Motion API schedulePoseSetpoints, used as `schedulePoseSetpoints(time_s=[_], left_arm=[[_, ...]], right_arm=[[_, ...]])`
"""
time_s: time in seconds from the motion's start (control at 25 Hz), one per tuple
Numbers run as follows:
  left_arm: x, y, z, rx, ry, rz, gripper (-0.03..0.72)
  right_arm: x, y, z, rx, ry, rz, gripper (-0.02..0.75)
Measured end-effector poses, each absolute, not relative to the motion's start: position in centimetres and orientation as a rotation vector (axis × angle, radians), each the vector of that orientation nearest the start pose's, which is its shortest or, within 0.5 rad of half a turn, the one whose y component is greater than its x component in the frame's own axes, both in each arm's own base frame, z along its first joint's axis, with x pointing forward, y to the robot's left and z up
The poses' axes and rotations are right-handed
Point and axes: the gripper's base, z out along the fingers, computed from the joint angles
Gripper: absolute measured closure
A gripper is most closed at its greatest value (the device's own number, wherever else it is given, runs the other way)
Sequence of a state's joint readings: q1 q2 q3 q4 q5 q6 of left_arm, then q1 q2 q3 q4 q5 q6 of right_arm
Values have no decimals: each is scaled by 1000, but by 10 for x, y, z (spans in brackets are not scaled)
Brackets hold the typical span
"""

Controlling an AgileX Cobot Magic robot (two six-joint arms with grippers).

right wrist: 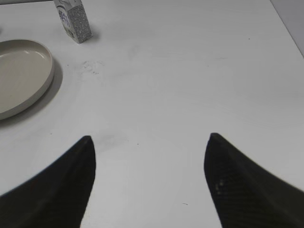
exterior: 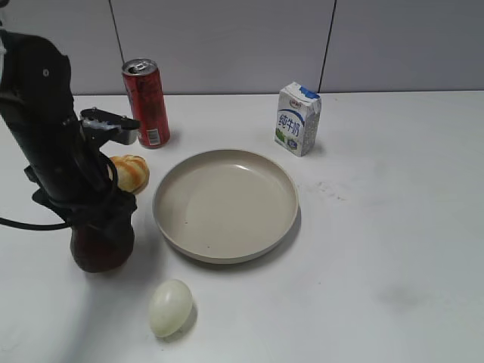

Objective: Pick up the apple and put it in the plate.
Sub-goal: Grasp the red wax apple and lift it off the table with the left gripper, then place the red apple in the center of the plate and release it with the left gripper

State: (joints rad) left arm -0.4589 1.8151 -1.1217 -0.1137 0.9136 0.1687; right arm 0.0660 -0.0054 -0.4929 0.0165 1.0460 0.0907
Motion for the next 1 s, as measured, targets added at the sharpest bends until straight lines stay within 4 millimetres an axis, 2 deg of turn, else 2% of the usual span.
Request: schedulePoseSetpoints(time_s=[0.08,0.24,0.4,0.52,0.68,0.76,0.84,0.92,1.0], left_arm=[[295,-157,192,845,2954,-184,87],[313,-174,240,781,2796,-309,87],[326,-201,263,765,2645,-394,86],[334,-225,251,818,2639,-410,91],[338,-245,209,881,2715,-393,91],[341,-250,187,896,2757,-379,91],[343,-251,175,899,2777,-368,91],[345,-251,168,903,2783,-356,86],[345,-251,165,904,2786,-352,42]], right_arm=[[-4,1,276,24,2033,118,167],[-4,1,276,24,2033,118,167],[-4,1,276,24,2033,118,167],[-4,1,276,24,2033,118,167],[-4,1,276,24,2033,118,167],[-4,1,276,24,2033,118,167],[-4,1,276,24,2033,118,167],[-4,1,276,24,2033,118,167],[-4,1,276,24,2033,118,167]])
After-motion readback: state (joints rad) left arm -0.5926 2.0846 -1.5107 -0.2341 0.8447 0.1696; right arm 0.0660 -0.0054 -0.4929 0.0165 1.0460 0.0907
